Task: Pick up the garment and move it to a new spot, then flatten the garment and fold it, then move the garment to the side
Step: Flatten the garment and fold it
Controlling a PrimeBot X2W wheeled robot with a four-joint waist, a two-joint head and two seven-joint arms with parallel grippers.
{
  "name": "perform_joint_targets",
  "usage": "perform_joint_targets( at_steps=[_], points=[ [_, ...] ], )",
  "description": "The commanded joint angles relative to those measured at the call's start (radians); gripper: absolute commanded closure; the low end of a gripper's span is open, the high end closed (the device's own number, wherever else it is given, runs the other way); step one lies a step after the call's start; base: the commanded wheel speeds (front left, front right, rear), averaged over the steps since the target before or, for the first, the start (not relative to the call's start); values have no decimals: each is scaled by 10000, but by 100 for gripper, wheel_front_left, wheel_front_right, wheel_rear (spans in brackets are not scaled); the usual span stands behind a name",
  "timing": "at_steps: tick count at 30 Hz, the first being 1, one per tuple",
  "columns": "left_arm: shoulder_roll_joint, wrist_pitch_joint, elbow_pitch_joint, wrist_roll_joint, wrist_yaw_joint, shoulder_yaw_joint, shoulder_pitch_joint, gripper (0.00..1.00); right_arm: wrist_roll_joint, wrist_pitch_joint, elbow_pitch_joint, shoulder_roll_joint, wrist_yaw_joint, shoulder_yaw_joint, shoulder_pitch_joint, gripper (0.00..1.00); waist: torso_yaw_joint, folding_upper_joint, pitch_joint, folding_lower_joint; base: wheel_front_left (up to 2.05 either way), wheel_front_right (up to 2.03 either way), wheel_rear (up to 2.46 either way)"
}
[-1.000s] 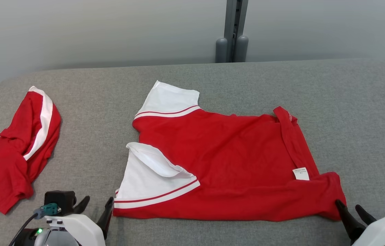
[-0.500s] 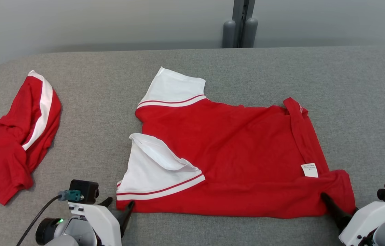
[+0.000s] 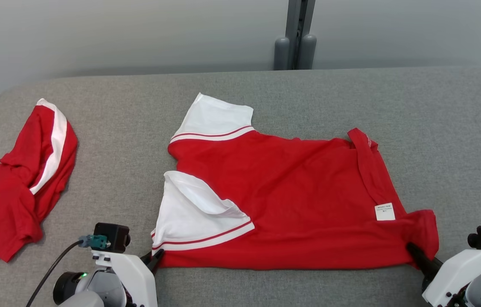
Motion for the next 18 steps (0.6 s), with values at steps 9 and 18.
perform_joint_targets(
  at_steps=[9,18],
  points=[
    [812,591,-1188,-169,696,-159,733,100,318,512,-714,-793,20,-423,879,100,19,0,-784,0,0,0,0],
    [1508,1254,-2725,-394,1723,-424,1764,100,-320,1589,-1884,-311,14,-1607,2685,100,67,0,-1031,0,0,0,0]
  ],
)
